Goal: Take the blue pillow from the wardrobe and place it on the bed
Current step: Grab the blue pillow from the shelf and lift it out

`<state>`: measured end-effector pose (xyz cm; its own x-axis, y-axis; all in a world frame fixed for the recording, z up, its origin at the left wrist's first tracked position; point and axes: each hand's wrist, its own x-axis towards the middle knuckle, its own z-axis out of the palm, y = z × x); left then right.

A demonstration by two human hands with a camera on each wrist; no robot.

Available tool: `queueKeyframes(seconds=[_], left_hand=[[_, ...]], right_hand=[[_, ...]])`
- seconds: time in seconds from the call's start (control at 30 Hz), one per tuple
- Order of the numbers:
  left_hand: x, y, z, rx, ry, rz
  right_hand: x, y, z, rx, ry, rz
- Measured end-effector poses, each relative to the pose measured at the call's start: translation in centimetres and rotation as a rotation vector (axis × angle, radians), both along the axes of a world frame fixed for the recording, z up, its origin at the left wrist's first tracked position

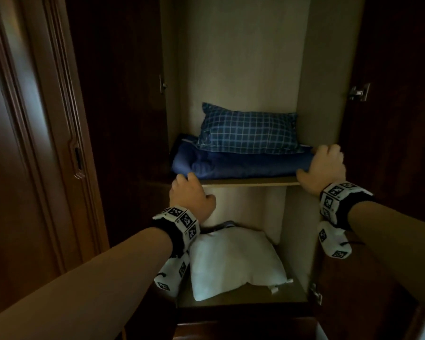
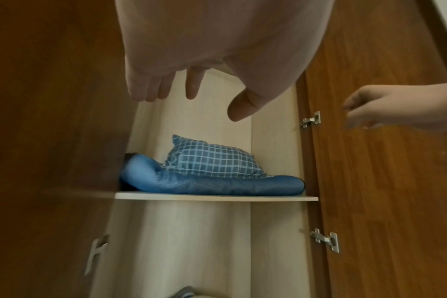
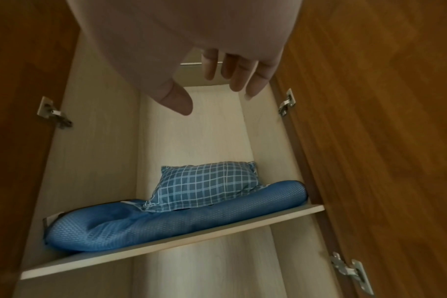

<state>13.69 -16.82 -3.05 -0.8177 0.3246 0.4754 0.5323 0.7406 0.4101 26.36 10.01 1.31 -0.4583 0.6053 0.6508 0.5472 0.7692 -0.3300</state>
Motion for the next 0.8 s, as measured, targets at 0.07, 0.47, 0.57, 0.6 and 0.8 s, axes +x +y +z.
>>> queueKeyframes(seconds=[0.07, 0.47, 0.57, 0.6, 0.8], left_hand=[[-1.5, 1.4, -0.3, -0.007, 0.012, -0.025], [-12.3, 15.4, -1.7, 0.012, 0.014, -0.153], [-17.7, 20.2, -1.6, -0.003, 0.037, -0.147], [-19.4, 21.7, -1.3, -0.014, 0.037, -0.145], [-27.1, 29.3, 2.4, -0.011, 0.081, -0.127]], right_hand=[[-1.2, 0.2, -0.4, 0.001, -0.009, 0.037], [-15.9, 9.9, -0.8, -0.065, -0.16, 0.173], [-22.7, 15.3, -0.8, -0.09, -0.213, 0.223], [-24.7, 17.2, -0.6, -0.106, -0.248, 0.224], [-34.4, 25.0, 2.7, -0.174, -0.436, 0.195]])
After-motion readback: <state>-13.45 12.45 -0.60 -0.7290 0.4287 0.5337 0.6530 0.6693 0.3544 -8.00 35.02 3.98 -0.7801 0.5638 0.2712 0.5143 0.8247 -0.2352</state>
